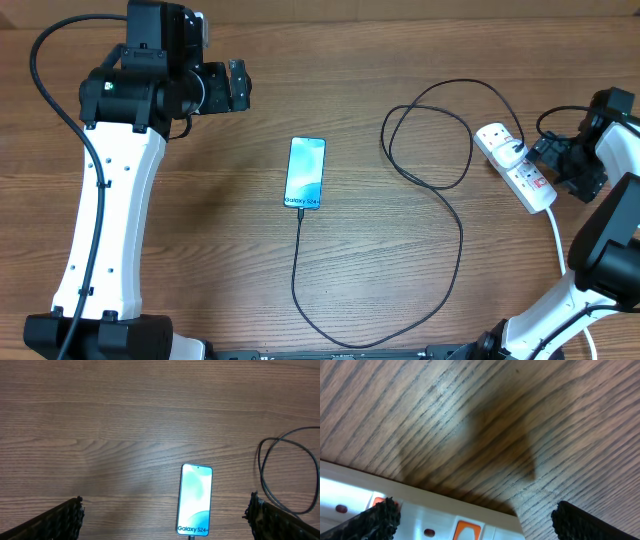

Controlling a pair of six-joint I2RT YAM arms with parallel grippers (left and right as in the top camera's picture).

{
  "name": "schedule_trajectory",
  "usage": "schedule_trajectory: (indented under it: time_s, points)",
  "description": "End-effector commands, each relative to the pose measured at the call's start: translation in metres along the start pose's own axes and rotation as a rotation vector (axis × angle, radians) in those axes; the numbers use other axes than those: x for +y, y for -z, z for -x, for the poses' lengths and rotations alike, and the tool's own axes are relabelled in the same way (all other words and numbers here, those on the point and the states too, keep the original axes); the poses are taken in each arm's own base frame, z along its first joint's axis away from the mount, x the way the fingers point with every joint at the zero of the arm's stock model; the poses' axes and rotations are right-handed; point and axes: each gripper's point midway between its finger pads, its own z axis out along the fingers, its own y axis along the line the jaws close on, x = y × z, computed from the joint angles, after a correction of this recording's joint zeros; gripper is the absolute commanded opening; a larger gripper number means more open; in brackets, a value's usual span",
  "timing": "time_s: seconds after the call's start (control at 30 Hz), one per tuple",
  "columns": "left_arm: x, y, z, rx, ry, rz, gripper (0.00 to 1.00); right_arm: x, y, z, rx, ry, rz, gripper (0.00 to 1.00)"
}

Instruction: Plug charger to phone and switch on socket

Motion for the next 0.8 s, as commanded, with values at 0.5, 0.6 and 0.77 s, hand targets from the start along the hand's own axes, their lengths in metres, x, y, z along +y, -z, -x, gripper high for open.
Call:
schedule_trajectory:
  time_s: [0.5, 0.6, 0.77]
  points:
    - [0.0002, -0.0038, -0.0024, 0.011, 0.017, 0.01, 1.0, 0.0093, -0.008, -0.0074, 0.042, 0.017, 0.054, 1.0]
    - [0.0002, -0.0038, -0.0024, 0.011, 0.017, 0.01, 1.0, 0.0098, -0.0081, -0.0059, 0.036, 0.016, 0.056, 1.0]
    - [0.0002, -0.0038, -0.0024, 0.011, 0.017, 0.01, 1.0, 0.0104, -0.0081, -0.0036, 0.027, 0.015, 0.059, 1.0]
